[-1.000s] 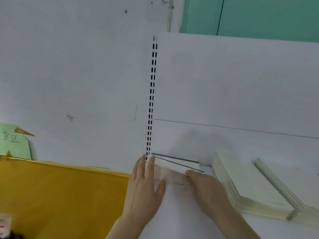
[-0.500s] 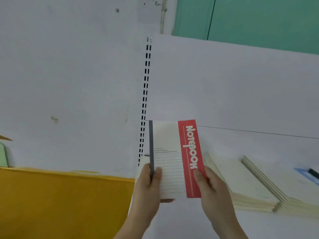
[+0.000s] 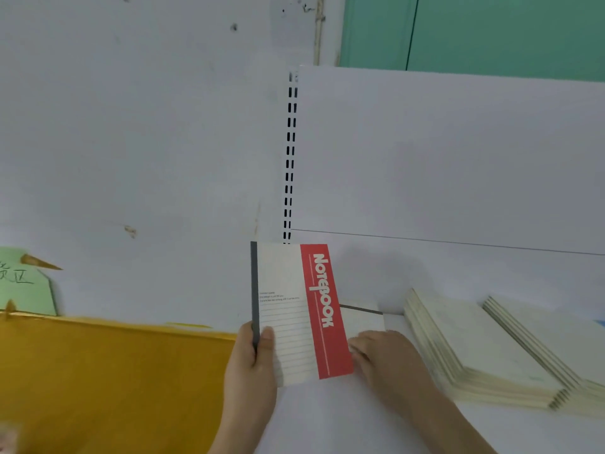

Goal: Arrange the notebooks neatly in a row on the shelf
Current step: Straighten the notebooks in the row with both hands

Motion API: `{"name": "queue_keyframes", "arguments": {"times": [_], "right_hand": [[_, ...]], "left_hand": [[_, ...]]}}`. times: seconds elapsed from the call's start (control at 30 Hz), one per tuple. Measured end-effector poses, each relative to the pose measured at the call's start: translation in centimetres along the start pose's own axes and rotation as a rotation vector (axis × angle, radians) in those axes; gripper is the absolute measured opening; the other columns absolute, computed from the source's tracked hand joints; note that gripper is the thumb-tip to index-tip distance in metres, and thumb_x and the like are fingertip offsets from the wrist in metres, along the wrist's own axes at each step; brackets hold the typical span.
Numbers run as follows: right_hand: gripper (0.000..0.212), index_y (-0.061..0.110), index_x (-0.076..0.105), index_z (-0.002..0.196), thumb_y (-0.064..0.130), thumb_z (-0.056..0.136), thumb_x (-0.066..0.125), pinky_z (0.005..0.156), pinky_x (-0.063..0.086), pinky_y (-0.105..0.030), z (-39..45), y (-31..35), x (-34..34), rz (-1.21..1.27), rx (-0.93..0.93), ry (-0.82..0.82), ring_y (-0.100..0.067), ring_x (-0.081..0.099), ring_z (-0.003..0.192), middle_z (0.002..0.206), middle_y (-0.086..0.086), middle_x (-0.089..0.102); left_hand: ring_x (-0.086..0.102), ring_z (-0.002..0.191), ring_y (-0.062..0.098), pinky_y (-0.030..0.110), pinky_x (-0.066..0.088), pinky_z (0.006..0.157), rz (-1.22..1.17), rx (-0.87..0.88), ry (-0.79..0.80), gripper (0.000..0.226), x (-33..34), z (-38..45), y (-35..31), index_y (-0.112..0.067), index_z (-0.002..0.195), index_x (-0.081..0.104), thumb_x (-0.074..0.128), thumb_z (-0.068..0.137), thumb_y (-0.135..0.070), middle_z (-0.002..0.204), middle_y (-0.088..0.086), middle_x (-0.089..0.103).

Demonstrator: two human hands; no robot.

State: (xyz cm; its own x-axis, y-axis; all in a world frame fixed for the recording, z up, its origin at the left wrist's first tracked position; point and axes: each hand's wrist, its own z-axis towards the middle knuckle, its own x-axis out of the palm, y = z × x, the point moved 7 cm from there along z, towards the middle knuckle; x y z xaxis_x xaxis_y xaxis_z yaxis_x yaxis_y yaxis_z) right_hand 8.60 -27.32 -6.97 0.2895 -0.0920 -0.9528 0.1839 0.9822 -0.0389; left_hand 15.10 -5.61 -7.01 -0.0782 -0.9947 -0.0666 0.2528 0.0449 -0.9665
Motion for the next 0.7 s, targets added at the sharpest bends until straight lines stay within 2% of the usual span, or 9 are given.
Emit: {"name": "queue_keyframes", "arguments": {"times": [0.1,0.23,0.3,0.37,0.43,0.53,0.57,0.63,0.7], "right_hand": [[0.03,0.028,0.061,0.107,0.033,0.095,0.034,0.077,0.05,-0.035,-0.1,-0.8,-1.8,0.02,0.062,-0.098,-0.02,0.065,0.092,0.099,0.005,0.069],[0.02,0.026,0.064,0.107,0.03,0.097,0.046,0.057,0.049,-0.034,-1.2,-3.2,-6.9,0.125,0.252,-0.439,-0.025,0.065,0.066,0.077,0.003,0.068],[0.024,0.019,0.063,0.109,0.03,0.099,0.044,0.051,0.046,-0.03,-2.2,-4.3,-9.2,0.273,0.338,-0.583,-0.019,0.061,0.06,0.076,0.006,0.066],[0.026,0.019,0.063,0.106,0.033,0.1,0.042,0.052,0.041,-0.021,-3.7,-4.5,-11.0,0.475,0.407,-0.67,-0.007,0.06,0.063,0.079,0.012,0.066],[0.021,0.028,0.064,0.098,0.036,0.1,0.045,0.059,0.043,-0.021,-4.8,-4.0,-11.4,0.736,0.462,-0.691,-0.003,0.062,0.068,0.079,0.014,0.068],[0.019,0.034,0.067,0.086,0.03,0.097,0.053,0.065,0.047,-0.026,-5.3,-2.3,-10.1,1.063,0.53,-0.621,0.001,0.065,0.073,0.08,0.022,0.07],[0.02,0.033,0.067,0.083,0.028,0.097,0.053,0.063,0.046,-0.025,-5.4,-1.8,-9.5,1.058,0.544,-0.588,0.003,0.064,0.071,0.078,0.026,0.069],[0.022,0.03,0.067,0.08,0.027,0.097,0.053,0.061,0.043,-0.024,-5.6,-1.1,-8.2,1.02,0.573,-0.551,0.006,0.061,0.069,0.074,0.028,0.067],[0.022,0.029,0.068,0.081,0.03,0.097,0.052,0.065,0.046,-0.026,-5.8,-0.9,-7.1,1.031,0.606,-0.544,0.003,0.063,0.071,0.074,0.025,0.068]], "left_hand": [[0.067,0.076,0.0,0.033,0.061,0.063,0.0,-0.001,-0.016,0.014,0.0,-0.1,0.2,-0.027,0.095,0.057,0.047,0.1,-0.036,0.083,-0.02,0.069],[0.066,0.078,0.0,0.019,0.053,0.056,0.01,0.007,-0.082,0.01,-0.8,-0.2,0.0,-0.032,0.097,0.056,0.047,0.101,-0.035,0.086,-0.02,0.068],[0.065,0.08,-0.001,0.02,0.052,0.058,-0.003,-0.002,-0.109,0.01,-1.3,0.0,-0.1,-0.035,0.096,0.054,0.046,0.102,-0.033,0.087,-0.021,0.067],[0.065,0.082,0.003,0.02,0.051,0.058,-0.016,-0.019,-0.11,0.01,-1.4,0.1,-0.1,-0.034,0.098,0.054,0.046,0.102,-0.033,0.09,-0.019,0.067],[0.065,0.08,0.003,0.017,0.049,0.056,-0.048,-0.021,-0.063,0.011,-0.8,0.1,-0.5,-0.03,0.099,0.056,0.045,0.102,-0.032,0.086,-0.016,0.068],[0.057,0.059,0.001,0.013,0.043,0.052,-0.128,0.016,0.056,0.021,0.6,-1.0,-2.4,-0.021,0.085,0.055,0.046,0.102,-0.029,0.066,-0.014,0.063],[0.057,0.059,0.004,0.017,0.046,0.055,-0.154,0.023,0.092,0.023,1.1,-1.5,-2.9,-0.02,0.084,0.056,0.046,0.103,-0.029,0.067,-0.01,0.063],[0.065,0.072,0.011,0.026,0.054,0.063,-0.211,0.012,0.136,0.023,2.1,-2.3,-3.5,-0.018,0.091,0.06,0.043,0.104,-0.029,0.079,-0.003,0.07],[0.063,0.073,0.016,0.03,0.051,0.062,-0.277,-0.021,0.143,0.027,2.9,-2.7,-3.7,-0.013,0.093,0.06,0.041,0.104,-0.029,0.08,0.002,0.069]]}}
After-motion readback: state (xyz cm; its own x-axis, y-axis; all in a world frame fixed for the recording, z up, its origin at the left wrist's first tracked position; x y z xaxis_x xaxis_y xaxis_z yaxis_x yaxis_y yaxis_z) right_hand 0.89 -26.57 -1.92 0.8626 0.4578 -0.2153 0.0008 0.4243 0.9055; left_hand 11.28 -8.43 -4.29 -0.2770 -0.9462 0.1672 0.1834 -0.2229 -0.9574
